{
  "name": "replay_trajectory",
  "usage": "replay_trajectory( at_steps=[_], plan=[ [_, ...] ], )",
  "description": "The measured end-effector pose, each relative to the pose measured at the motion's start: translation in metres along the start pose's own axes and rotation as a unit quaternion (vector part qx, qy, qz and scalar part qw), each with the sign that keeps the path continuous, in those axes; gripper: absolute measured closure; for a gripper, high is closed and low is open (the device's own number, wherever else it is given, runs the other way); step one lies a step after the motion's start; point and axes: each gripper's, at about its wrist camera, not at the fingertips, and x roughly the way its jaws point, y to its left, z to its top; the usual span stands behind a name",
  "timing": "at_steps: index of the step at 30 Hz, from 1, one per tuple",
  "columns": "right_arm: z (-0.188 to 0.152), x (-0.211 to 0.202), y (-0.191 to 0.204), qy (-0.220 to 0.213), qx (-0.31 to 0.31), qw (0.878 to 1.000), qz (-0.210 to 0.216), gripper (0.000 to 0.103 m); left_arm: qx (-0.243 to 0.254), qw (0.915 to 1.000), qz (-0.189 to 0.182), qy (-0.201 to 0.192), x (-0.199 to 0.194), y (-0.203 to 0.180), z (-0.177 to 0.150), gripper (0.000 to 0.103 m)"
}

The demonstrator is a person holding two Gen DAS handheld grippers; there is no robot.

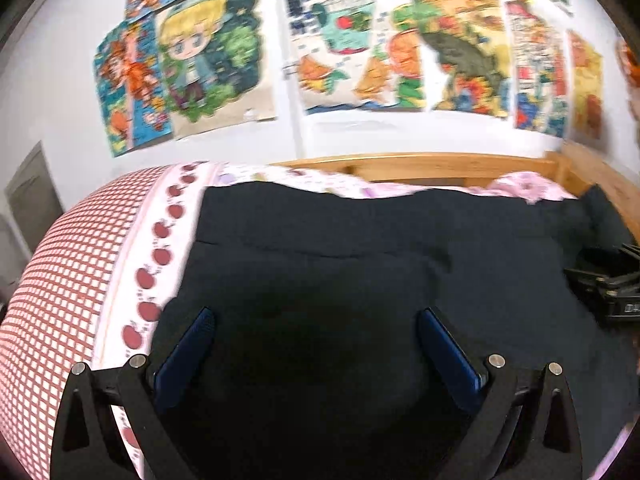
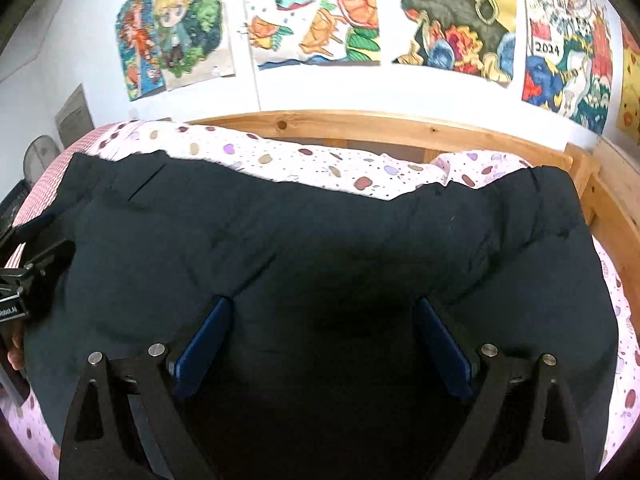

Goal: Fold large clothes

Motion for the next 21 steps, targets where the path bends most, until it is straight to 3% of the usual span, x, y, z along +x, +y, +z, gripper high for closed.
replay_trajectory(
  at_steps=[3,7,15,21],
  plan=[
    [0.005,0.011,-0.002,0.018,0.006,1.0,0.002,0.01,-0.014,0.9993,0.023,0.025,0.017,0.01,0.001,0.0],
    [0.006,0.024,-0.001,0.043,0.008,0.999,0.01,0.005,-0.045,0.9975,-0.005,0.055,0.037,0.023,-0.01,0.0],
    [0.004,0.035,-0.005,0.063,0.016,0.998,0.027,0.002,-0.05,0.9978,-0.017,0.039,0.041,0.021,-0.024,0.0],
    [0.001,0.037,-0.009,0.052,0.025,0.998,0.041,0.001,-0.053,0.9977,-0.023,0.035,0.043,0.02,-0.026,0.0]
  ],
)
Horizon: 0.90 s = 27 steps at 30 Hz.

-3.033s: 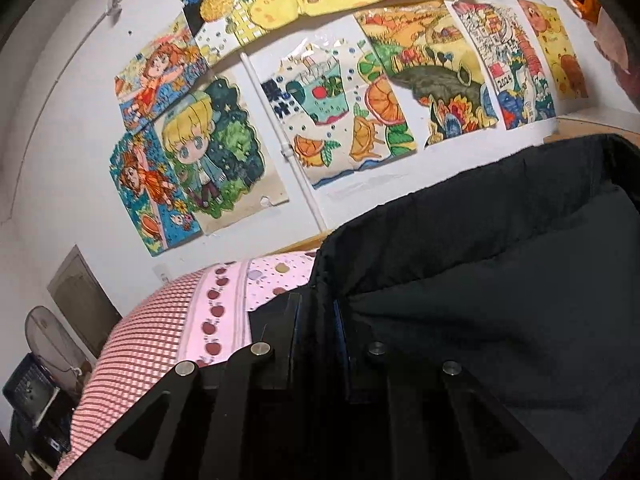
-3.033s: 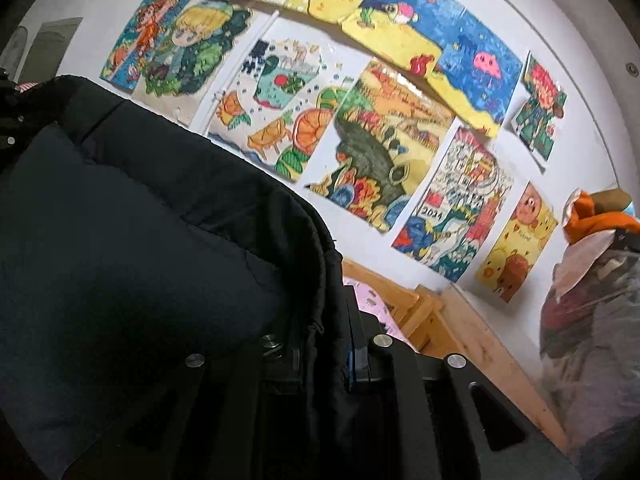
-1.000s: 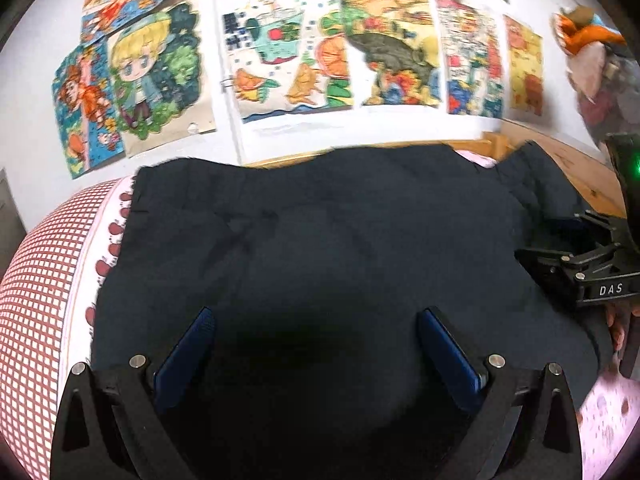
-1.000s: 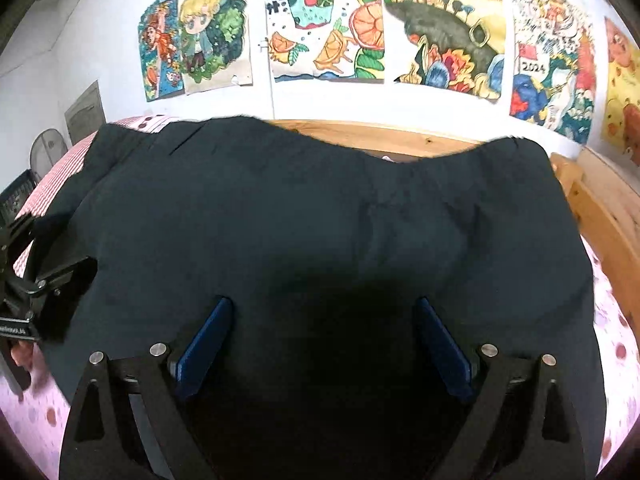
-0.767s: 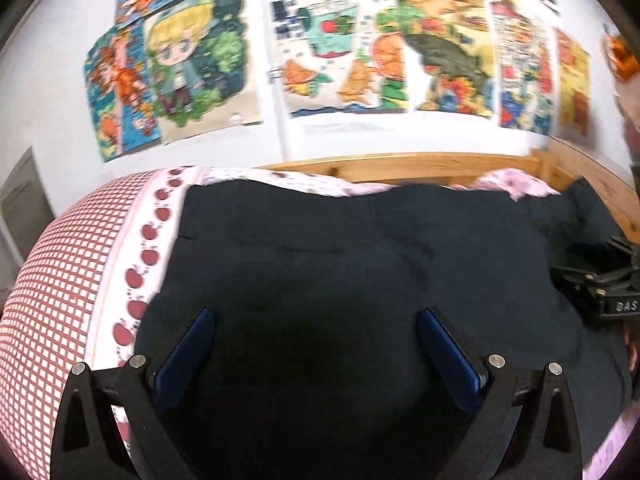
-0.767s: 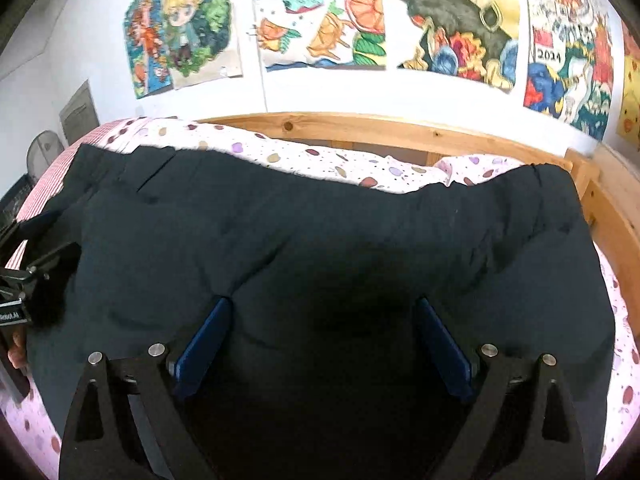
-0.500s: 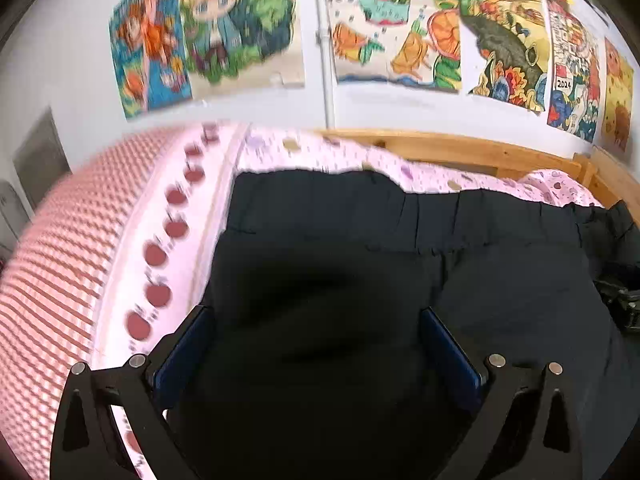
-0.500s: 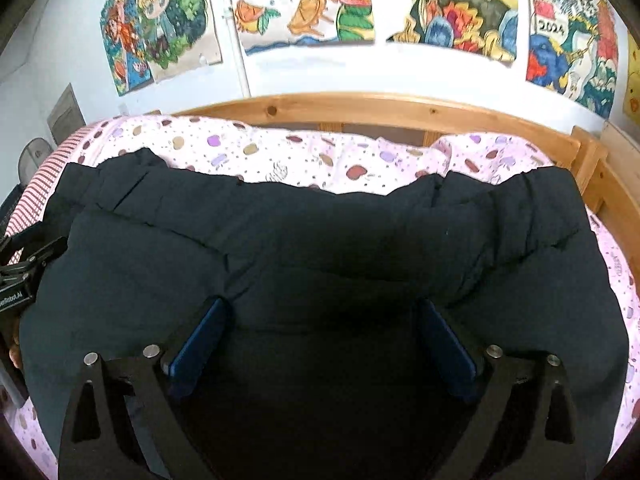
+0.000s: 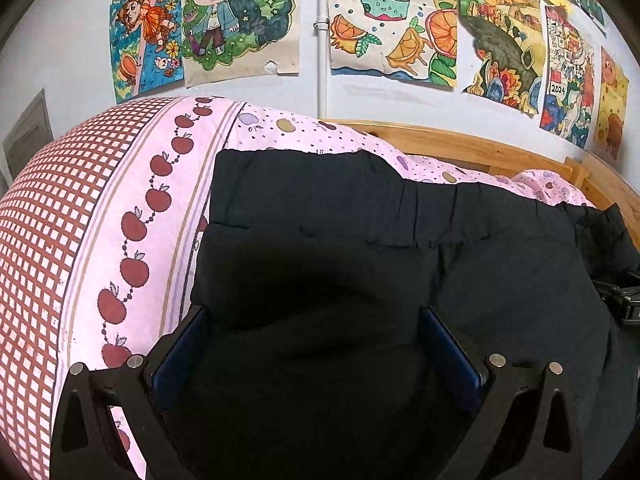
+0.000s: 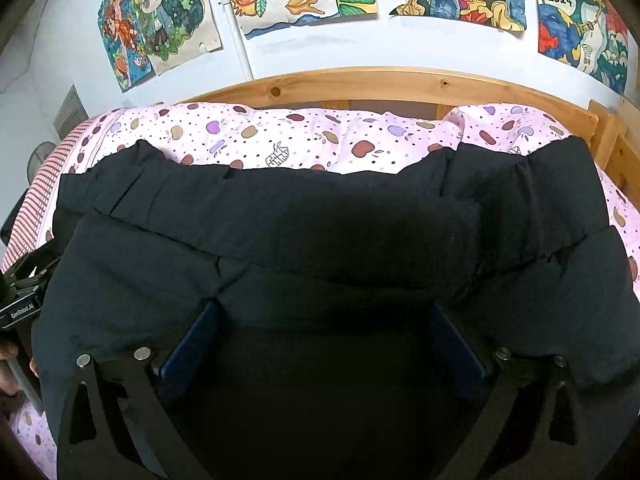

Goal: Fold large clothes

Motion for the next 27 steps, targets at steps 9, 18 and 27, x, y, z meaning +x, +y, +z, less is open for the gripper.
replay_trajectory(
  at_steps=[9,18,27],
  plan=[
    [-0.013,-0.022,0.003,-0.069,0.001,0.998,0.006,0.001,0.012,0.9995,0.011,-0.028,-0.004,-0.005,-0.01,0.0],
    [-0.014,-0.055,-0.008,-0.099,0.031,0.994,-0.047,0.002,0.002,0.9985,0.001,-0.055,-0.018,0.003,-0.013,0.0],
    [-0.025,-0.097,-0.025,-0.112,0.013,0.989,-0.095,0.002,-0.006,0.9975,0.01,-0.07,-0.039,0.017,-0.015,0.0]
  ],
)
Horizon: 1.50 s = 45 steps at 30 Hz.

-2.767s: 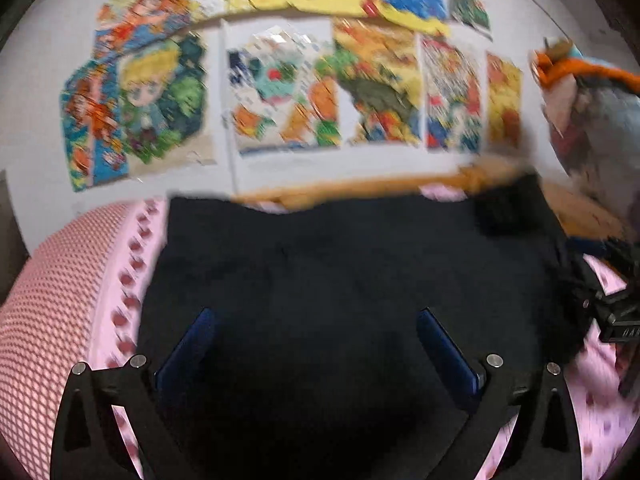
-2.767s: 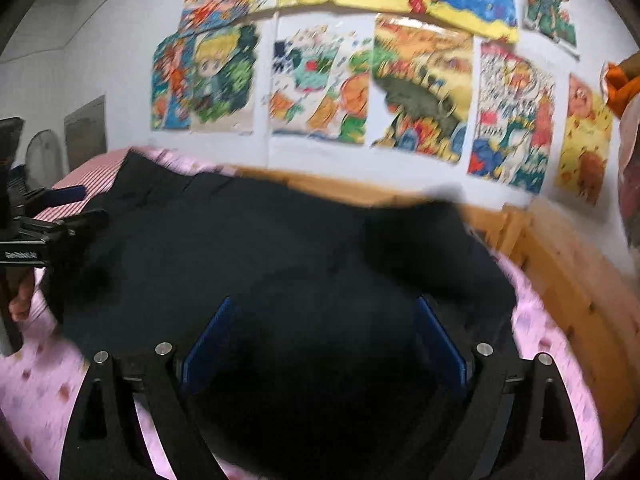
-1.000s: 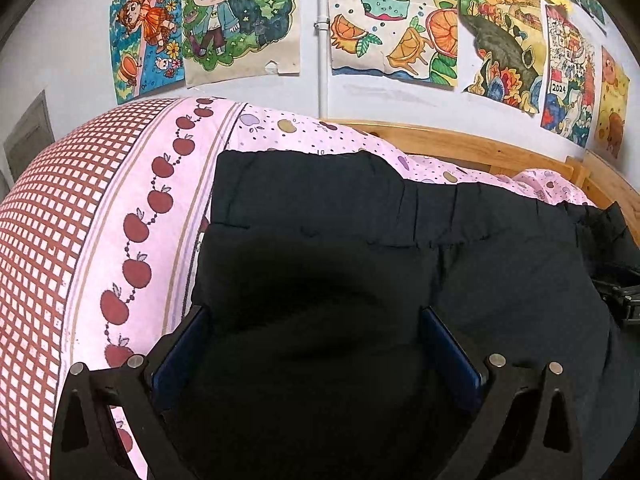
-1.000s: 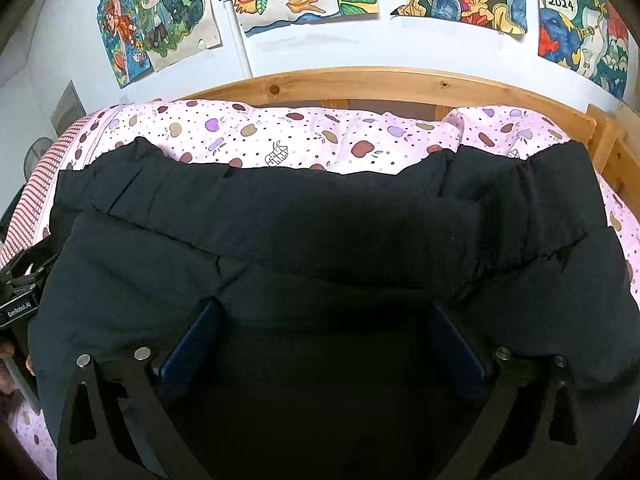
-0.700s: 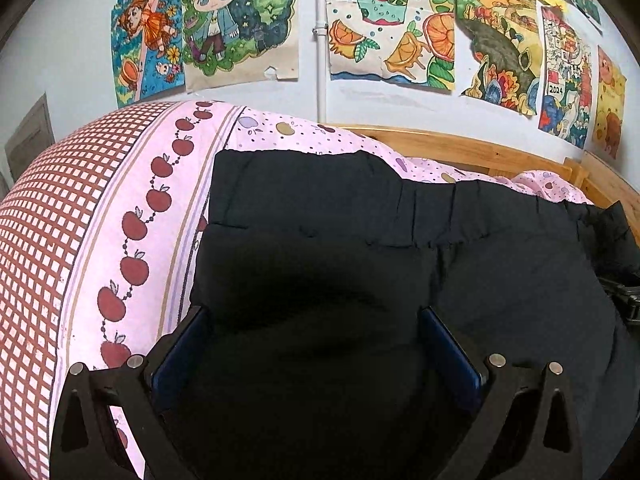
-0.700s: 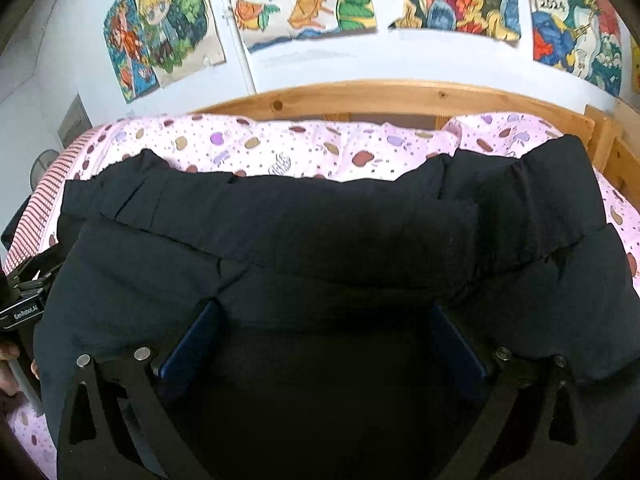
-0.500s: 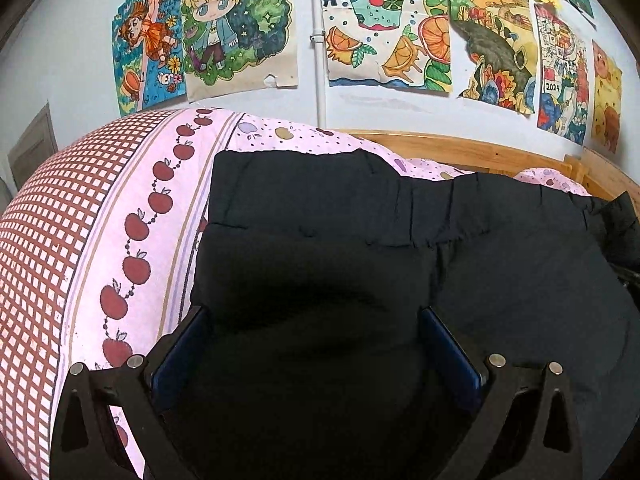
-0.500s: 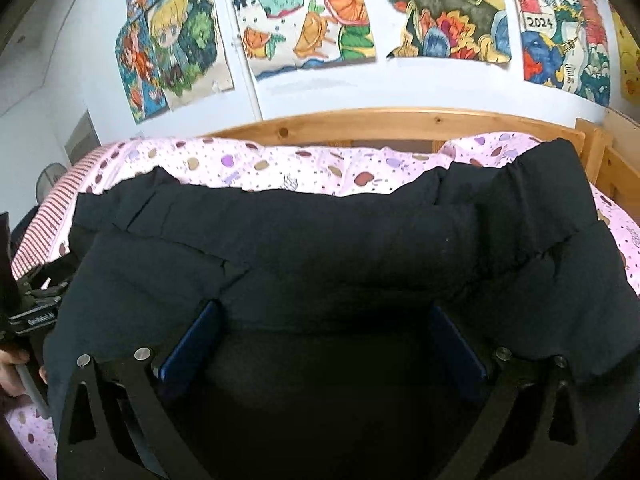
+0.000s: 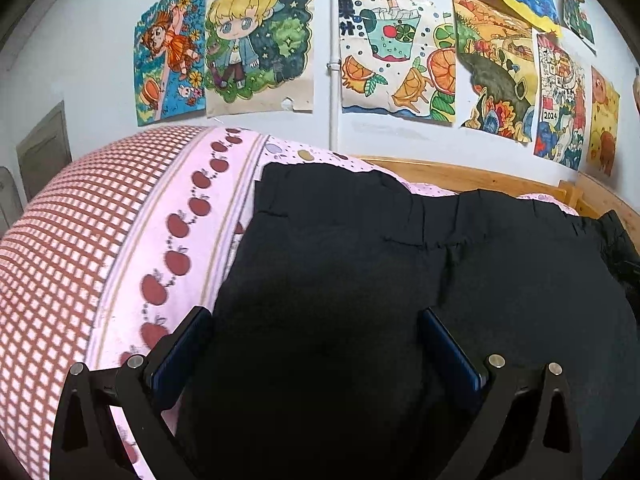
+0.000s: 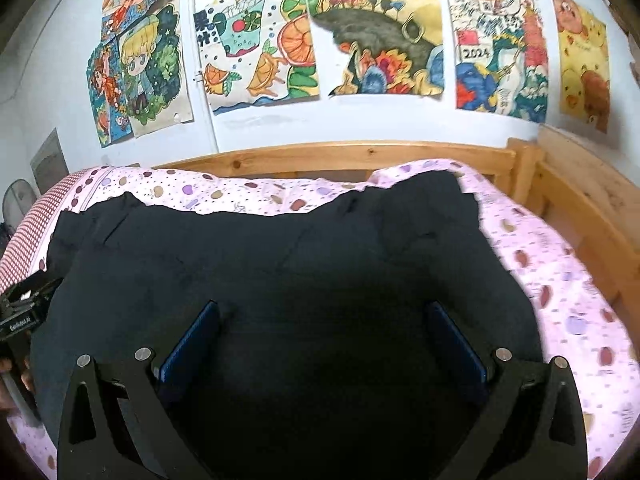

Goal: Fold large clothes

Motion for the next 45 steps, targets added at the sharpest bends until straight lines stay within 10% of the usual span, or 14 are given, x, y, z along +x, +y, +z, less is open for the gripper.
replay_trajectory(
  at_steps=[8,18,45],
  plan=[
    [-0.001,-0.038,-0.019,-0.022,-0.065,0.996,-0.056,0.002,0.011,0.9998,0.019,0.002,-0.012,0.014,-0.001,0.0],
    [-0.006,-0.024,-0.073,0.008,0.034,0.997,-0.066,0.002,-0.001,0.9996,0.013,0.026,-0.009,0.029,-0.002,0.0],
    [-0.056,0.042,-0.105,0.075,0.135,0.984,0.09,0.001,-0.102,0.9717,-0.162,0.138,0.047,0.061,-0.019,0.0]
  ],
)
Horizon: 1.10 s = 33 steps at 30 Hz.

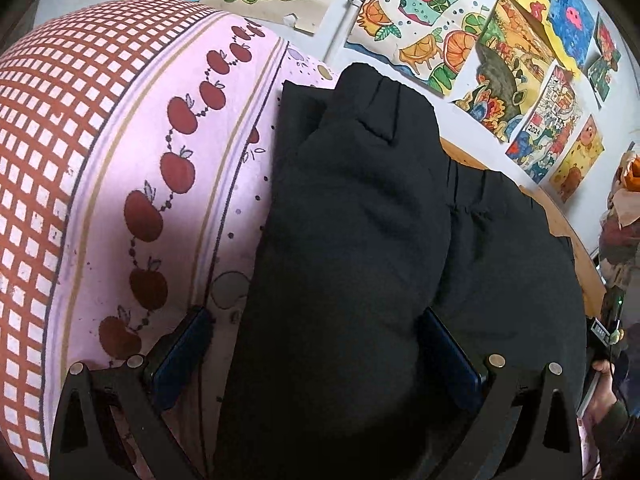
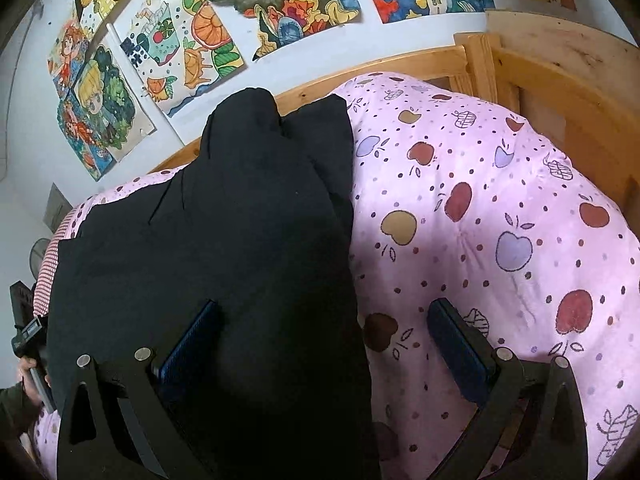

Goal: Fold large clothes

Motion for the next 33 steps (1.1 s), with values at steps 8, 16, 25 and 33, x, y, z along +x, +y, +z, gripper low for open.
replay_trajectory(
  at_steps=[8,16,25,33],
  plan=[
    [-0.004,0.001,0.003,0.031,-0.021,0.997,0.062,0.001,0.005,0.9998,-0.011,0.012,0.005,-0.001,0.004,0.0],
    [-0.012,0.015,0.014,0.105,-0.014,0.986,0.129,0.001,-0.002,0.9954,-0.064,0.071,0.02,0.007,0.013,0.0],
    [-0.015,0.012,0.024,0.102,0.015,0.989,0.105,0.006,-0.011,0.9893,-0.086,0.117,0.024,0.001,0.014,0.006],
    [-0.011,-0.003,0.032,0.086,0.046,0.993,0.071,0.042,-0.057,0.9859,-0.091,0.128,0.015,-0.003,0.012,0.041]
  ],
)
